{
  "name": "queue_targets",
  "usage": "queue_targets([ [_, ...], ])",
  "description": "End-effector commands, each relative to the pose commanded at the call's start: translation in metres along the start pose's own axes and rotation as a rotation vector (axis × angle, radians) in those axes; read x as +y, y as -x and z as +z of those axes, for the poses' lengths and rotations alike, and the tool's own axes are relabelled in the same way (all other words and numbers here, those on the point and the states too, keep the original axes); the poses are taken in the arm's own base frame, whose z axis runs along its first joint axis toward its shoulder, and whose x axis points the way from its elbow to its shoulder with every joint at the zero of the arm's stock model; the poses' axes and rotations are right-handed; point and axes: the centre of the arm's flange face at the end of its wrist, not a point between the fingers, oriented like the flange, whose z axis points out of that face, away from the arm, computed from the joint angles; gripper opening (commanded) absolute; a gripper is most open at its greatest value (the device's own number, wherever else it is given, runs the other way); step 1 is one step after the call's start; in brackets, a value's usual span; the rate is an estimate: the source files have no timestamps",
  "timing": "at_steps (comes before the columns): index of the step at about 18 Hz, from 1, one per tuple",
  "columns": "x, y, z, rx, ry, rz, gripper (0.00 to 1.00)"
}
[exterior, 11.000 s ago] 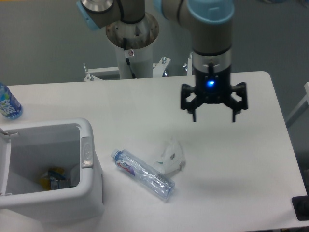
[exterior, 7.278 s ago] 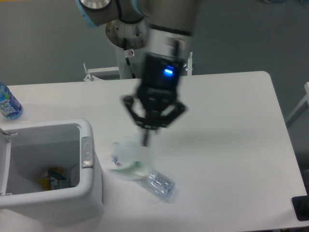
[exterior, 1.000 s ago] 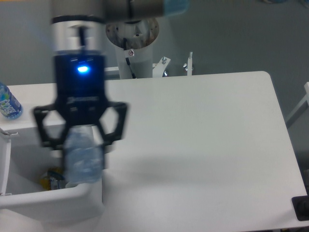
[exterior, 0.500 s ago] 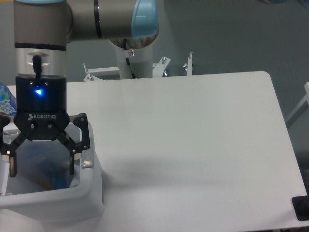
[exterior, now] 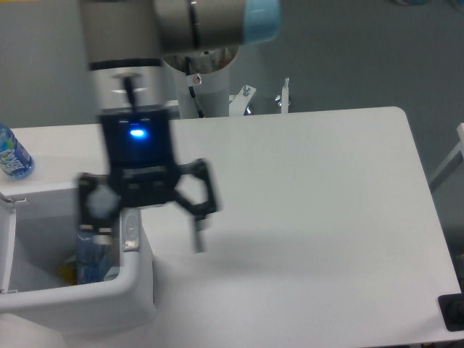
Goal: Place the trash in the trash can
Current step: 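Open the gripper to release the bottle and raise it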
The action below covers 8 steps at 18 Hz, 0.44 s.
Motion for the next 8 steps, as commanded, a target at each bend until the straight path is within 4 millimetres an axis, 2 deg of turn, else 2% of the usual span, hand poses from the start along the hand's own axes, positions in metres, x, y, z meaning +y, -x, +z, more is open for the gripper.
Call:
queue_targets([
  [2, 0.011, 0.033, -0.010, -0.020, 0.066, 0.126, 1.00],
  [4, 0.030, 0.058, 0.002, -0.002, 0.183, 0.218, 1.00],
  [6, 0.050, 0.077, -0.004, 0.029, 0.267, 0.324, 1.00],
  [8, 0.070, 0.090, 0.004, 0.056, 0.315, 0.407, 1.00],
])
